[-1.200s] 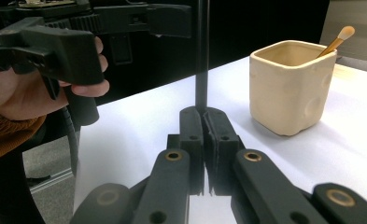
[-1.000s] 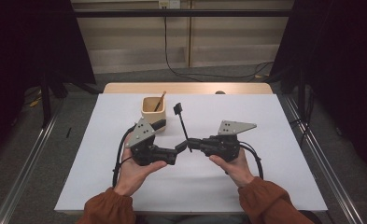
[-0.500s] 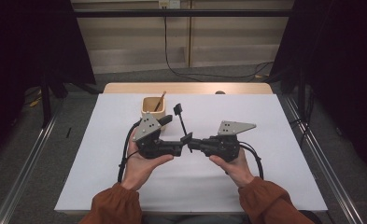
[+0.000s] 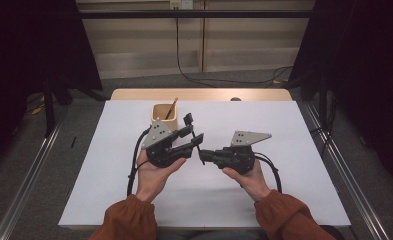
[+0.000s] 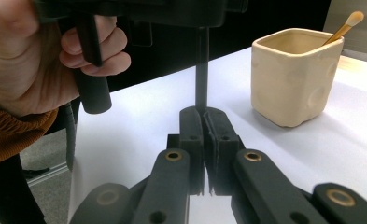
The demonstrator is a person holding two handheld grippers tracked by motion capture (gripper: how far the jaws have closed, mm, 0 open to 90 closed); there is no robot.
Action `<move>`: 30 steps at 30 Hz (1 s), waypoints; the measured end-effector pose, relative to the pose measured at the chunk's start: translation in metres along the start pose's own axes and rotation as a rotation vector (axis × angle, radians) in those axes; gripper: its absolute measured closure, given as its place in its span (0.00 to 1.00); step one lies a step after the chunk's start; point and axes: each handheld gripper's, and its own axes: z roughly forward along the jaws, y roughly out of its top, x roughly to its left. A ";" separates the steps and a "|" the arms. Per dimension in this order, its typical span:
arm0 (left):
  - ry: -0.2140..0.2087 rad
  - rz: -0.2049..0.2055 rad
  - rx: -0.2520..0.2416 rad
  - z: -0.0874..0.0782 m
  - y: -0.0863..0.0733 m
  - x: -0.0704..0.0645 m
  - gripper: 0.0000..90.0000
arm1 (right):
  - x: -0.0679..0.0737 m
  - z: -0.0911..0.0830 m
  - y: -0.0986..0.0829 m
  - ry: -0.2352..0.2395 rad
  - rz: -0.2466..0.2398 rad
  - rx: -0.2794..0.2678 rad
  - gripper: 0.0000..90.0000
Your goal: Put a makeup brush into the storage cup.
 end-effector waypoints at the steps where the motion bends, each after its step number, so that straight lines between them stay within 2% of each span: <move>1: -0.014 -0.009 0.007 0.000 -0.001 0.001 0.65 | 0.000 0.000 0.000 0.000 0.000 0.002 0.97; 5: 0.011 -0.022 -0.015 0.000 -0.003 0.000 0.71 | -0.001 0.000 -0.001 -0.002 0.001 0.004 0.97; 12: -0.008 -0.035 -0.016 0.000 -0.003 0.000 0.87 | -0.001 0.001 -0.001 0.000 0.005 0.012 0.97; 22: -0.077 -0.067 0.002 0.002 -0.002 0.001 0.93 | 0.000 0.004 -0.003 -0.004 0.000 0.018 0.96; 26: -0.090 -0.065 0.009 0.002 -0.001 0.000 0.94 | 0.001 0.006 -0.004 -0.004 -0.002 0.017 0.96; 30: -0.110 -0.035 0.023 0.002 0.001 -0.003 0.95 | 0.002 0.007 -0.004 0.005 -0.001 0.017 0.96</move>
